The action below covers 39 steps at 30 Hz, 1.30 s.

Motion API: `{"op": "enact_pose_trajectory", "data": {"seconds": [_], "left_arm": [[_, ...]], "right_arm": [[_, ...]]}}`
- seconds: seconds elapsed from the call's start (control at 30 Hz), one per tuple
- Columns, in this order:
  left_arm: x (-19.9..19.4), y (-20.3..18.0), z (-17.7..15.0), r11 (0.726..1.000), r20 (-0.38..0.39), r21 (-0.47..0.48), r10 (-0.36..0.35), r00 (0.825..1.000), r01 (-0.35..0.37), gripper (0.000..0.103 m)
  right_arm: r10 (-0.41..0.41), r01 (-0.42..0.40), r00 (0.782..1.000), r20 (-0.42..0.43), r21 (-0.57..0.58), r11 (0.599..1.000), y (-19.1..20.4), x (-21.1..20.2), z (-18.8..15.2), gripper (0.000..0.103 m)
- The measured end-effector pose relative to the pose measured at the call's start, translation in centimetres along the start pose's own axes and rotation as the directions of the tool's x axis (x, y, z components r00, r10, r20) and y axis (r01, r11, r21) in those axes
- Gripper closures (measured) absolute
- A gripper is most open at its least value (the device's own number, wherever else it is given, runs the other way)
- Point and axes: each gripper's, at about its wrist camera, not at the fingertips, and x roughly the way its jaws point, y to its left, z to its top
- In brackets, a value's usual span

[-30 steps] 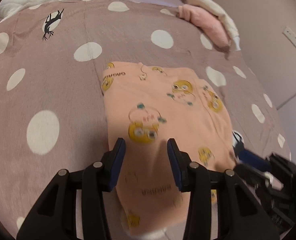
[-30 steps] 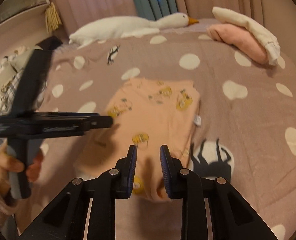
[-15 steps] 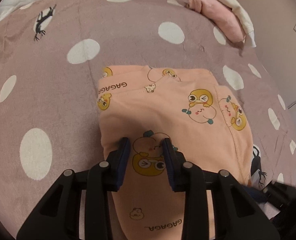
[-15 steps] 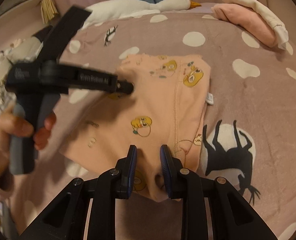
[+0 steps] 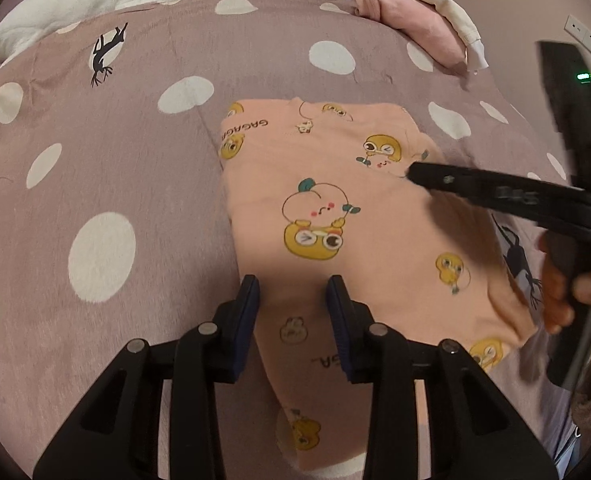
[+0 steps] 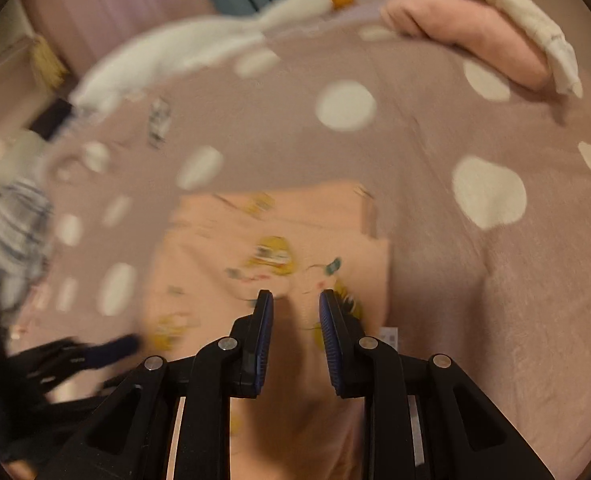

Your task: Fold small clothes

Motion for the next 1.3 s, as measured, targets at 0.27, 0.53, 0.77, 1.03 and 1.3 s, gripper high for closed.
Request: {"op": "enact_pose_trajectory", "data": {"seconds": [0.27, 0.53, 0.77, 1.03, 1.3], "left_arm": [[-1.1, 0.2, -1.6, 1.000, 0.001, -0.020, -0.017, 1.000, 0.017, 0.068], [-1.3, 0.2, -0.9, 0.999, 0.004, -0.044, -0.008, 1.000, 0.008, 0.068], [0.7, 1.1, 2.2, 0.995, -0.021, -0.097, 0.012, 1.000, -0.014, 0.066], [2.9, 2.0, 5.0, 0.989, -0.053, -0.141, 0.026, 0.998, -0.033, 0.062], [3.3, 3.3, 6.5, 0.982, -0.045, -0.183, 0.045, 0.998, -0.052, 0.052]], "right_arm": [[0.014, -0.014, 0.999, 0.050, 0.001, 1.000, 0.8, -2.7, -1.0, 0.078], [0.047, -0.040, 0.998, 0.049, -0.131, 0.991, 2.9, -5.9, -7.0, 0.078], [0.002, 0.002, 1.000, 0.027, -0.147, 0.989, 2.4, -4.7, -9.4, 0.078], [0.002, 0.006, 0.999, 0.043, -0.164, 0.987, 2.5, -4.9, -9.8, 0.078], [0.089, -0.068, 0.989, 0.119, -0.172, 0.983, 2.6, -6.9, -9.2, 0.078]]}}
